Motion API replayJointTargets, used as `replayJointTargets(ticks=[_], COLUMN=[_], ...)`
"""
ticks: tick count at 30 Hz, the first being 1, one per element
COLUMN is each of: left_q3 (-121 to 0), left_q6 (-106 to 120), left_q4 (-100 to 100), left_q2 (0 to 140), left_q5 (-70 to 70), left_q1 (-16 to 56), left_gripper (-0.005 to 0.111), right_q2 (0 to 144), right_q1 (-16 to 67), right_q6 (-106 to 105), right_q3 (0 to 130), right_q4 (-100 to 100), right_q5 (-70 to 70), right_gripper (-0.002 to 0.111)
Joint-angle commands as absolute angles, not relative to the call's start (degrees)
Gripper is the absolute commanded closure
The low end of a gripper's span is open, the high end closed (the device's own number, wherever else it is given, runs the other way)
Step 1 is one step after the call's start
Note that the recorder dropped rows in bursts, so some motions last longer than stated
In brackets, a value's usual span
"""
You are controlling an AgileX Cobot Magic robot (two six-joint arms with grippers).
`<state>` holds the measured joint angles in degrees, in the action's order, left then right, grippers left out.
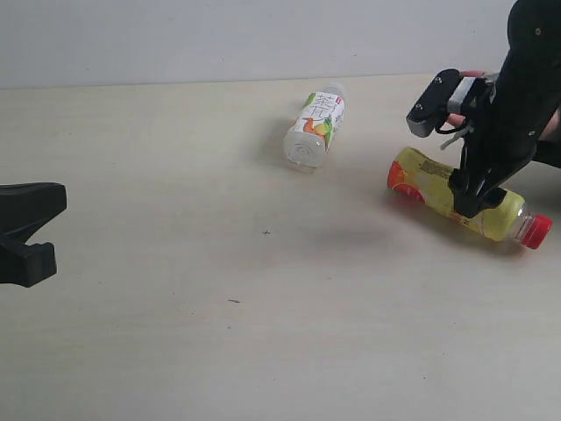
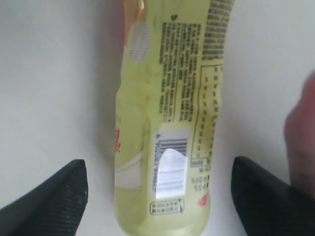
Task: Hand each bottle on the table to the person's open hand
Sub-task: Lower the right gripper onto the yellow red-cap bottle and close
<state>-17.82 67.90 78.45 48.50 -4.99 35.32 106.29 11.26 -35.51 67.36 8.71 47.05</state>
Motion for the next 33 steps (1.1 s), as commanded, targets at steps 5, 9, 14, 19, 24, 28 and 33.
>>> replayJointTargets(ticks=[5,9,14,19,24,28,33], left_q3=[-17.5,-17.5,-17.5,-17.5,-17.5,-17.5,-17.5], left_q6=[67.4,67.4,67.4,67.4,67.4,67.4,67.4], left_q4=[78.8,78.8,78.8,78.8,78.8,78.8,78.8], left_q2=[48.1,48.1,48.1,48.1,48.1,48.1,48.1], left_q5=[-5.1,-5.1,-5.1,-5.1,-5.1,-5.1,-5.1], left_q1=[35.4,35.4,35.4,35.4,35.4,35.4,35.4], left_gripper=[0.107,0.107,0.107,0.107,0.107,0.107,0.107], right_q2=[109.6,111.1,112.3,114.0,114.0,113.9,111.2], right_q1=[11.4,11.4,11.4,11.4,11.4,11.4,11.4], right_q6=[-35.8,-35.8,-35.8,-35.9,-35.8,-35.8,-29.2], right_q3=[67.9,67.9,67.9,67.9,67.9,67.9,67.9], right_q4=[9.2,9.1,9.1,9.0,9.0,7.7,6.5], right_q5=[41.7,40.6,40.1,40.0,39.3,41.6,45.9], right_gripper=[0.031,0.031,0.031,0.031,0.051,0.106,0.108])
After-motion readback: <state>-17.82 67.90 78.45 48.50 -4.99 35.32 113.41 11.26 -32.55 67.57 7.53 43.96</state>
